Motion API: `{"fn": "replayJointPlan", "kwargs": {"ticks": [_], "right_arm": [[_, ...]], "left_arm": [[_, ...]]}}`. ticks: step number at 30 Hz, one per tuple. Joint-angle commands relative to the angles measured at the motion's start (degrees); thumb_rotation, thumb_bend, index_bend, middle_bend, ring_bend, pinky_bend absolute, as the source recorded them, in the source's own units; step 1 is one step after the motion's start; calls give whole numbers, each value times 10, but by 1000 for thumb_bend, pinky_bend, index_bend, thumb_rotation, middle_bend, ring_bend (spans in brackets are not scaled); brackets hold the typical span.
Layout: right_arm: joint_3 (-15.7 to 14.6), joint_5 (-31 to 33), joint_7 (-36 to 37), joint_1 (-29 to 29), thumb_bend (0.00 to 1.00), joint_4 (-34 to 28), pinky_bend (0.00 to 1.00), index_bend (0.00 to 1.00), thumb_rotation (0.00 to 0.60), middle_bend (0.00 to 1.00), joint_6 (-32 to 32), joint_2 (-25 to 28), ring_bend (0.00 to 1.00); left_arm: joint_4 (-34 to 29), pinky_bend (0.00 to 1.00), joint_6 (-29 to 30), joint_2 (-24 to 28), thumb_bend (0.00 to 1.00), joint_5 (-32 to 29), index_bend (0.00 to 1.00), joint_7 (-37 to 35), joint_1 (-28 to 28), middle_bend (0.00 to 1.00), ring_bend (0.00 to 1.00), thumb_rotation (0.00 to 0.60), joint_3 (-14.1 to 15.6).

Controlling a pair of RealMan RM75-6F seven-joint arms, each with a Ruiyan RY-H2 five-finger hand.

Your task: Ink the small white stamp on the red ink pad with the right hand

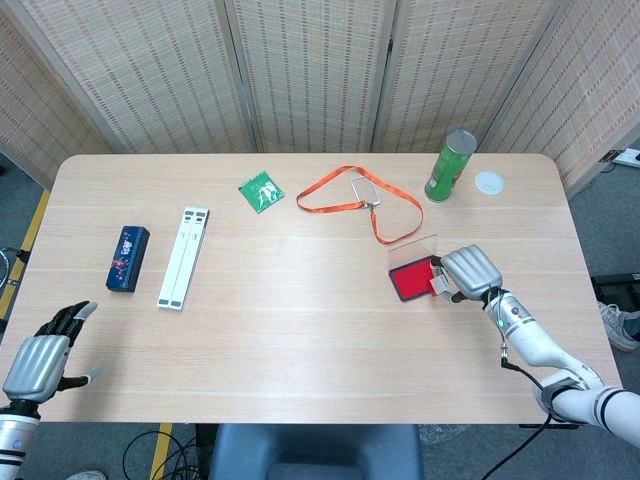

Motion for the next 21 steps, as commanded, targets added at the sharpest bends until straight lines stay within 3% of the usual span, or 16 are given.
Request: {"fn": "replayJointPlan", "kwargs": {"ticks": [1, 21], "right_arm": [[10, 23, -13, 10, 294, 10, 806, 856, 600, 1000, -21, -7, 855], [21, 88, -91, 40, 310, 50, 808, 870, 600, 1000, -58, -61, 858]], "left_arm": [[-1, 279, 5, 2, 231, 2, 0, -3, 1, 118, 120, 600, -1], [-11, 278, 37, 20, 230, 32, 0, -40, 11, 134, 121, 600, 2]]}}
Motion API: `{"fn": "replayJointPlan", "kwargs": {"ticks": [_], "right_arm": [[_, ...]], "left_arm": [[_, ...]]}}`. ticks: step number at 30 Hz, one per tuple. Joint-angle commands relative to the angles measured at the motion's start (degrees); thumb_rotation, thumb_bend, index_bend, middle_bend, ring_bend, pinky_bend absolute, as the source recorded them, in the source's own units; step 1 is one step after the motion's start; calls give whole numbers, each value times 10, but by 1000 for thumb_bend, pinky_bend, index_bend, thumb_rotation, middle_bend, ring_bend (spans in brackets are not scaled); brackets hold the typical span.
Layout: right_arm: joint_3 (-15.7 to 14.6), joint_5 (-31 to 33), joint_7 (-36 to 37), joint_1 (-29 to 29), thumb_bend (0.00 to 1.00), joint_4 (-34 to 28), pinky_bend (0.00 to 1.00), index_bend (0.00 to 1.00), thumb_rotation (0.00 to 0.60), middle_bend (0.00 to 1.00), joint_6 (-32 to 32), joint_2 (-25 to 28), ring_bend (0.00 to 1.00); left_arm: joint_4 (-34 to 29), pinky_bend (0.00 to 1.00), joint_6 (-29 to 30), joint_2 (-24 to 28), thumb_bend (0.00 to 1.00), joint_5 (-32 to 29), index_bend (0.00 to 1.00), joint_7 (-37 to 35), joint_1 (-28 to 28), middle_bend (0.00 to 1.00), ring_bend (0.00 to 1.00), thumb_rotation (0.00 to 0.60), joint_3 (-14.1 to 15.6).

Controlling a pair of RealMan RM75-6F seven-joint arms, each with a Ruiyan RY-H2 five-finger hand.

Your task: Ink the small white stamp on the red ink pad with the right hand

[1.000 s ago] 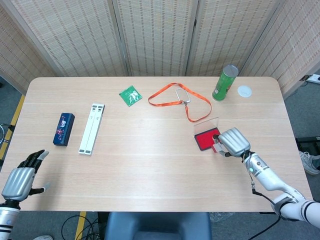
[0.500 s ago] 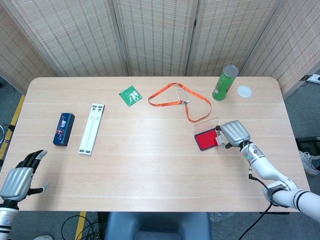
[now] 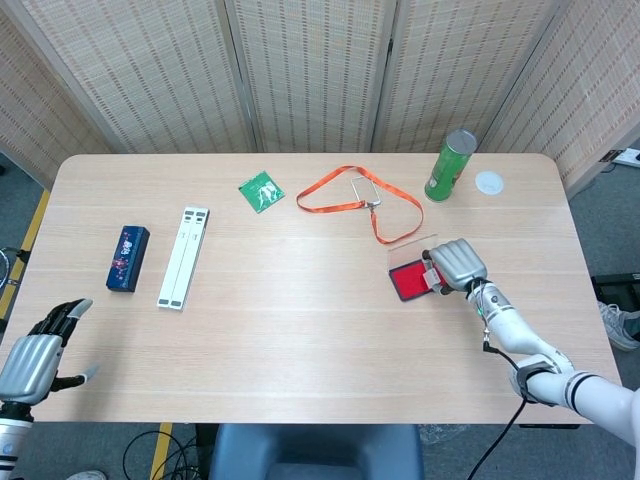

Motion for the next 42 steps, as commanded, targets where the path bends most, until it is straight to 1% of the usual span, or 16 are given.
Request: {"fn": "replayJointPlan", "kwargs": {"ticks": [1, 7, 18, 33, 38, 42], "right_arm": [[2, 11, -15, 4, 311, 3, 808, 870, 600, 1000, 0, -9, 858], [3, 21, -27, 10, 319, 18, 808, 870, 600, 1000, -4, -24, 858], [-2, 11, -29, 16, 321, 53, 808, 870, 600, 1000, -3, -52, 858], [-10, 3, -29, 15, 324, 75, 808, 873, 600, 1000, -4, -64, 858], [-8, -2, -21, 13, 324, 66, 808, 874, 600, 1000, 1, -60, 858], [-7, -19, -21, 4, 324, 22, 808, 874, 600, 1000, 33, -30, 858]], "left_arm": [[0, 278, 5, 3, 230, 4, 0, -3, 3, 134, 121, 600, 1], [-3, 278, 10, 6, 230, 7, 0, -5, 6, 134, 120, 600, 2], [-5, 279, 15, 7, 230, 9, 0, -6, 9, 134, 120, 600, 3], [-5, 278, 16, 7, 230, 9, 0, -4, 11, 134, 120, 600, 3], [-5, 278, 17, 7, 230, 10, 0, -5, 12, 134, 121, 600, 2], [-4, 278, 19, 6, 231, 11, 0, -5, 12, 135, 121, 600, 2]]}}
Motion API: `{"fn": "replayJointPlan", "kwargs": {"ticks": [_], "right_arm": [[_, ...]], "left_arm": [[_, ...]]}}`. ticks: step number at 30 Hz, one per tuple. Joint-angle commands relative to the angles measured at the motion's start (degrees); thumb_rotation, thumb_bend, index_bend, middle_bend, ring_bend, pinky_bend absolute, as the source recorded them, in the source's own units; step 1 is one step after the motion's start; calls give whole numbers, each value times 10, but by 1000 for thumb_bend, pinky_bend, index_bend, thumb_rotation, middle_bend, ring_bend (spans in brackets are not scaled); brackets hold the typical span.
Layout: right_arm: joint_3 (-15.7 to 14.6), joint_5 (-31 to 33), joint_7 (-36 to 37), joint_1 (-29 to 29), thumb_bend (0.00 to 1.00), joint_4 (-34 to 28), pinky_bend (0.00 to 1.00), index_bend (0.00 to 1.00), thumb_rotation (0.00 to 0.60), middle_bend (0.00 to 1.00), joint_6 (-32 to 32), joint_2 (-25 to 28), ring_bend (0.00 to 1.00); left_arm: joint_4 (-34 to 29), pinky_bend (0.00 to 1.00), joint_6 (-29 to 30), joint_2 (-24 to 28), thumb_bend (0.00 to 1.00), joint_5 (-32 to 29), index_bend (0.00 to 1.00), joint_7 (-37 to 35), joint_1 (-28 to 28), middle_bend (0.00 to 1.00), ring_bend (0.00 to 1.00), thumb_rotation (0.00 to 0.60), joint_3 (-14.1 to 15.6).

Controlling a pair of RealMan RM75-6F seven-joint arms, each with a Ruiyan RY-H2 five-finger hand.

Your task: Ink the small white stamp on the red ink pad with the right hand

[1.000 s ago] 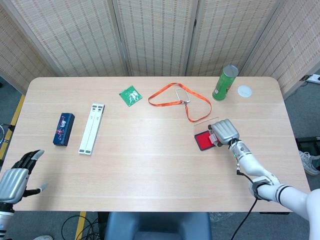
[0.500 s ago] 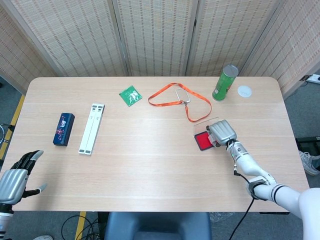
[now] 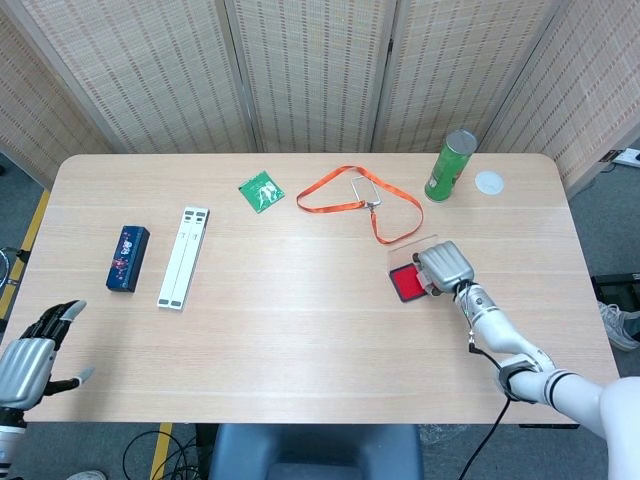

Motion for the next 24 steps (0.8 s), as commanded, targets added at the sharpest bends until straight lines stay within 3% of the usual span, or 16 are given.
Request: {"fn": "replayJointPlan", "kwargs": {"ticks": [1, 9, 12, 24], "right_arm": [[0, -16, -3, -10, 324, -44, 808, 874, 600, 1000, 30, 30, 858], [-23, -49, -58, -42, 325, -178, 808, 874, 600, 1000, 93, 106, 858], [-35, -53, -73, -48, 325, -201, 808, 874, 600, 1000, 93, 117, 858], [-59, -62, -65, -55, 319, -170, 808, 873, 600, 1000, 68, 82, 860]], "left_arm": [[0, 278, -1, -1, 231, 0, 0, 1, 0, 135, 120, 600, 0], [-1, 278, -9, -6, 231, 0, 0, 16, -3, 136, 120, 600, 2], [-2, 278, -13, -8, 231, 0, 0, 21, -5, 136, 120, 600, 4], [1, 278, -4, -11, 230, 4, 0, 23, -2, 136, 120, 600, 2]]}}
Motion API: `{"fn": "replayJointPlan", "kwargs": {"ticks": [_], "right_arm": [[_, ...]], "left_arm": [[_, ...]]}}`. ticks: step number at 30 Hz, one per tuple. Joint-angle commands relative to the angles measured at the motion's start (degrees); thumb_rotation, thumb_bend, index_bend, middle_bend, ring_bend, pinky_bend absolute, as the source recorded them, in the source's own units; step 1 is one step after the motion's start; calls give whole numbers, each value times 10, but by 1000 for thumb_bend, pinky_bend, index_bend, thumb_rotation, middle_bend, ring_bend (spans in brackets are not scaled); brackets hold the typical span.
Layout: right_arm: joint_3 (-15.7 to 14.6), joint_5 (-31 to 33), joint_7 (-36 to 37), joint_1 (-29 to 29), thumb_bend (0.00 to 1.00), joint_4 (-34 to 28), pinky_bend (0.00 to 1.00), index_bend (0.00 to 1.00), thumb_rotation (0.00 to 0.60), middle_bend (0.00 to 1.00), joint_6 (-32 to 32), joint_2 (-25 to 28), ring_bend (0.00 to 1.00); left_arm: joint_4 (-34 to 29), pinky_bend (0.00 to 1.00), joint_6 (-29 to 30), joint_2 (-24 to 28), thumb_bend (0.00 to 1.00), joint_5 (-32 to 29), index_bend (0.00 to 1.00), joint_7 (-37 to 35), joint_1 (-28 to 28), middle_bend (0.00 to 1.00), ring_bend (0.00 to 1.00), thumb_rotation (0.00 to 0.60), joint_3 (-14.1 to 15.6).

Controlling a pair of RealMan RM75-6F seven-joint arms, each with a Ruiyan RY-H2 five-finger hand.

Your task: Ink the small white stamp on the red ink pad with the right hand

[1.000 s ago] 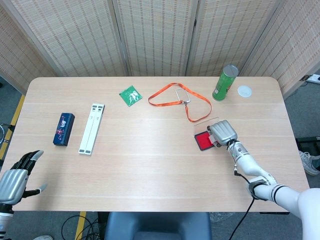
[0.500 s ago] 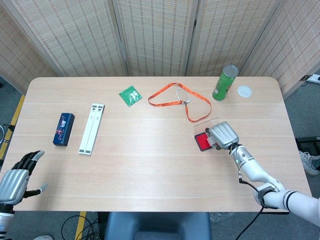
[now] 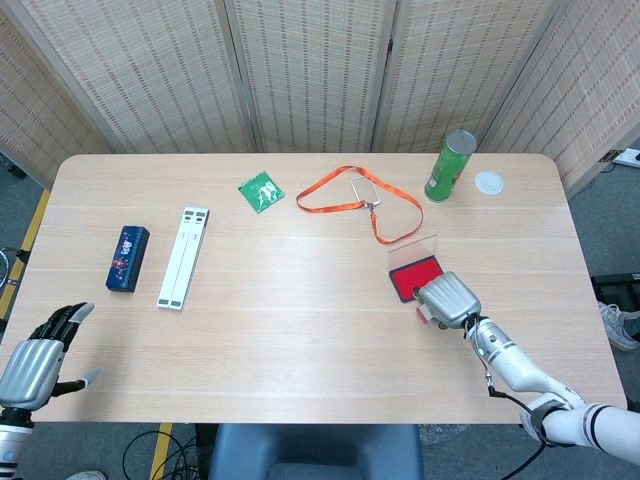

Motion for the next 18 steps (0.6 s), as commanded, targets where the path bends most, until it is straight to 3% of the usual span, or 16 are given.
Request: {"fn": "replayJointPlan", "kwargs": {"ticks": [1, 18], "right_arm": [[-4, -6, 5, 0, 319, 12, 808, 874, 600, 1000, -4, -10, 860], [-3, -11, 18, 4, 318, 42, 808, 873, 600, 1000, -21, -34, 860]], "left_arm": [[0, 278, 1, 1, 231, 0, 0, 0, 0, 136, 120, 600, 0], [-5, 279, -1, 3, 230, -3, 0, 2, 2, 138, 121, 600, 0]]}}
